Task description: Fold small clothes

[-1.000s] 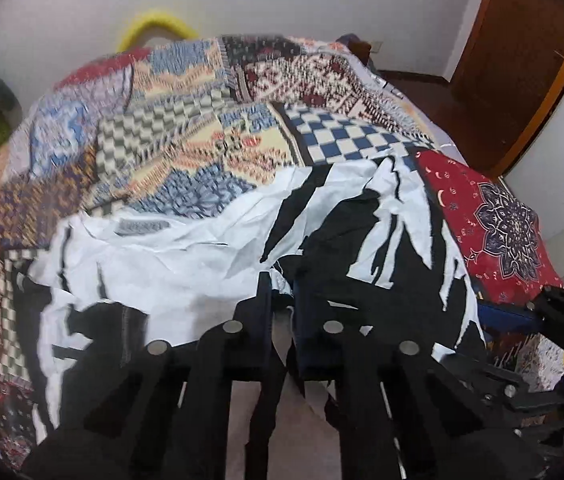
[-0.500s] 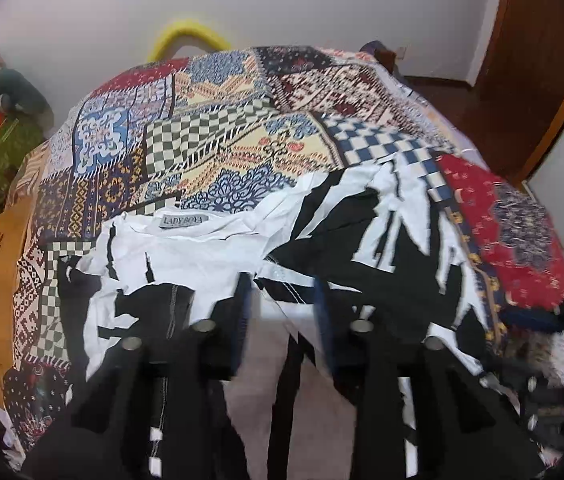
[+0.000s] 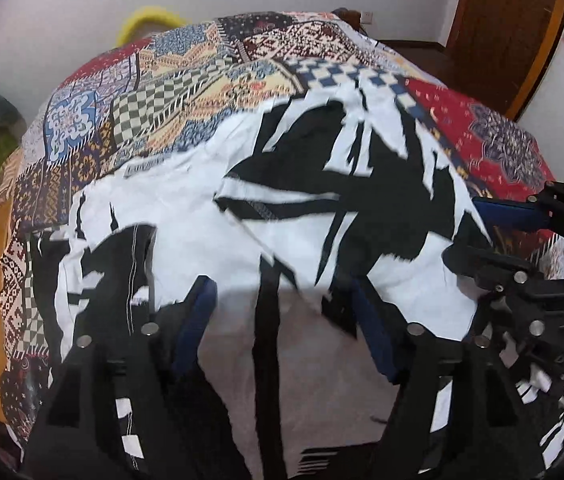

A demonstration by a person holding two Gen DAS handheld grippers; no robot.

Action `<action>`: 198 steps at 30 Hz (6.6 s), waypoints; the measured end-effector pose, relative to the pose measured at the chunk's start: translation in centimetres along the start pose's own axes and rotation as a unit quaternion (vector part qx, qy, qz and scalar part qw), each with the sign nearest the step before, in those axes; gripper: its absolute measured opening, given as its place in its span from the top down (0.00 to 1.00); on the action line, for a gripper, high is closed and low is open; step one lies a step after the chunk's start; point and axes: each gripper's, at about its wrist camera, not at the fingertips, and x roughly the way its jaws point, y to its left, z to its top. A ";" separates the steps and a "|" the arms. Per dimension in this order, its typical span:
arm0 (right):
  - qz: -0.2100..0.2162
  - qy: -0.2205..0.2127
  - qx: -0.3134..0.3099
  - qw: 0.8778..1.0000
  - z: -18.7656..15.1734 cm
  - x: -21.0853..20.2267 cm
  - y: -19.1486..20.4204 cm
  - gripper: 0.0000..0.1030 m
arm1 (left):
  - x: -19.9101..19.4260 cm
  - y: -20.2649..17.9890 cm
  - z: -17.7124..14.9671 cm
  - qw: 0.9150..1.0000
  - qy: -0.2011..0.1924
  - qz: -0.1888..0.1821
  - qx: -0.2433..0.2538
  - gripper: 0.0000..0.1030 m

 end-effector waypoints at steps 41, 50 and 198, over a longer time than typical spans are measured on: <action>0.082 0.066 0.145 0.984 -13.8 -7.9 0.2 0.57 | -11.5 16.9 -27.3 0.973 0.061 0.032 -0.223 0.56; 0.102 0.043 0.095 0.989 -10.7 -8.4 1.8 0.95 | -12.6 16.0 -23.6 0.979 0.026 0.017 -0.202 0.95; 0.087 0.001 0.135 0.987 -10.6 -7.0 -1.4 0.92 | -11.1 15.7 -22.8 0.979 0.015 0.017 -0.201 0.87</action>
